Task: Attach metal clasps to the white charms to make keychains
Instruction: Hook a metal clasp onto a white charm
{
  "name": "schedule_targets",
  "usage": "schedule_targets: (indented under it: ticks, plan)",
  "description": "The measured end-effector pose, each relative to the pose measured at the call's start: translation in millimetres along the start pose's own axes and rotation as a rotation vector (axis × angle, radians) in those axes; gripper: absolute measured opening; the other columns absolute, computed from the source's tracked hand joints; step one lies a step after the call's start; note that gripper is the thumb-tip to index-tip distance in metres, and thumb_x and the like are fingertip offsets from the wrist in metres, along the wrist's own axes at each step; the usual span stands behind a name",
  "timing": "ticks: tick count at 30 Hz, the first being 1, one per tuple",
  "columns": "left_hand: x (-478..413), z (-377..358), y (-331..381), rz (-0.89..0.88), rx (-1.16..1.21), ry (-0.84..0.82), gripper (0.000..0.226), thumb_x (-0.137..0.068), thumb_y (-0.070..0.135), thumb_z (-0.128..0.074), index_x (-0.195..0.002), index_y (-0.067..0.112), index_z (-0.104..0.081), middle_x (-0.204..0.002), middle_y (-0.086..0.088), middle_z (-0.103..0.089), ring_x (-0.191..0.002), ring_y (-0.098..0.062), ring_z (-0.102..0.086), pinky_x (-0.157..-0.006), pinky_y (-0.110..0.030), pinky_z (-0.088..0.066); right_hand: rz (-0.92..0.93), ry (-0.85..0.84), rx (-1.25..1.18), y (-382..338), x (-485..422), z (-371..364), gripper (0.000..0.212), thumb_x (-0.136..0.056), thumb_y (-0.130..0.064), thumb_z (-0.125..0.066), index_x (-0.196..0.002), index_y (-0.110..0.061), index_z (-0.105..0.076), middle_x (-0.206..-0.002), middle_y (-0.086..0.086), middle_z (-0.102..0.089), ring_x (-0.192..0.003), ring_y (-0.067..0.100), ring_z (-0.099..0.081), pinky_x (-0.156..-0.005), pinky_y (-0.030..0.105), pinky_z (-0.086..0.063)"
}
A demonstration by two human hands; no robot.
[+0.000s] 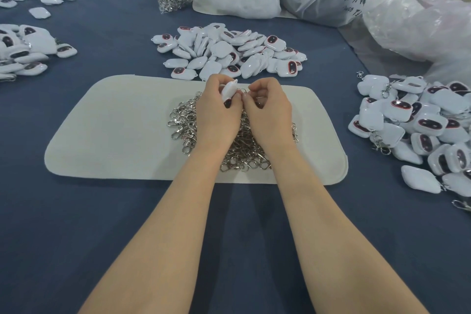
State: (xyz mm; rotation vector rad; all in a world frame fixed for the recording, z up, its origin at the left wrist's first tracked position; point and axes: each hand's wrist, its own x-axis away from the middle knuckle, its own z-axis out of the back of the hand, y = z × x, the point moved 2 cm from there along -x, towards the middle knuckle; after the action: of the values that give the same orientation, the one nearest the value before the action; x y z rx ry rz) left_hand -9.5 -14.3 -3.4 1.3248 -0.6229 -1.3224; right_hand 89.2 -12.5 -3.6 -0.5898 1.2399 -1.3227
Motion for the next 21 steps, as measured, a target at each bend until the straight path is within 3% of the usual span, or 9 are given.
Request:
schedule_targets:
  ticks: [14, 21]
  plan:
    - [0.2, -0.6, -1.3, -0.008, -0.013, 0.004, 0.02, -0.088, 0.008, -0.06, -0.097, 0.022, -0.048, -0.08, 0.019, -0.052, -0.071, 0.021, -0.049, -0.063, 0.0, -0.037, -0.002, -0.002, 0.006, 0.8, 0.1, 0.0, 0.01, -0.088, -0.01, -0.063, -0.088, -0.016, -0.056, -0.077, -0.017, -0.055, -0.068, -0.012, -0.051, -0.066, 0.005, -0.04]
    - [-1.3, -0.6, -1.2, -0.005, -0.02, 0.01, 0.02, -0.088, 0.007, -0.06, -0.095, 0.02, -0.048, -0.078, 0.019, -0.05, -0.068, 0.021, -0.048, -0.062, -0.001, -0.037, -0.019, -0.008, 0.002, 0.2, -0.3, -0.5, 0.01, -0.087, -0.01, -0.063, -0.086, -0.017, -0.056, -0.077, -0.016, -0.056, -0.07, -0.002, -0.052, -0.067, 0.008, -0.041]
